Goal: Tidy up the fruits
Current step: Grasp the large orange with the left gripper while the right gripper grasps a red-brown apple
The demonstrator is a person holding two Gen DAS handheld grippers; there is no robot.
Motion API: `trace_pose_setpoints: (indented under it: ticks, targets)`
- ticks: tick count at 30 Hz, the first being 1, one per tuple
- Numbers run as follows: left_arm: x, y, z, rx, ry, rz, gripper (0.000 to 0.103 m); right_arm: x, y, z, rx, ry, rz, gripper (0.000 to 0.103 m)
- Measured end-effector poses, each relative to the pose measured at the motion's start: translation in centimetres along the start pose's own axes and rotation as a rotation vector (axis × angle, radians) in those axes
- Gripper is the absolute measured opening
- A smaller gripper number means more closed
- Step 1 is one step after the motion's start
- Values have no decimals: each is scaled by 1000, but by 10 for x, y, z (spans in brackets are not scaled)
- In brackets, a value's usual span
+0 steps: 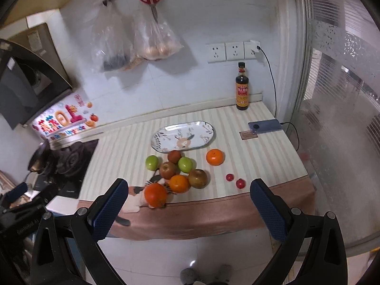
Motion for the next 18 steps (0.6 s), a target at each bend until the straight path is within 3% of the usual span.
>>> trace_pose_setpoints:
  ticks: [5, 10, 15, 18]
  targets:
    - [-10, 13, 69, -123, 32, 10, 103, -15, 18, 58, -108, 3, 17, 103]
    - [6, 47, 150, -352, 129, -26, 103, -11, 40, 126, -216, -6, 45, 103]
    - [37, 81, 228, -568, 225, -118, 103, -1, 56, 198, -333, -24, 51, 87]
    - [52, 97, 265, -676, 258, -192, 102, 5, 64, 237, -411, -46, 57, 87]
Point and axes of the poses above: each gripper's, at about its wrist camera, not at the fingertips, and z roughly the way its jaws point, x to its right, y to its underside, the point moved 10 cm from there along z, roughly the way its jaws point, and after that the axes turned 7 degrees about y, right-handed, at the moved point
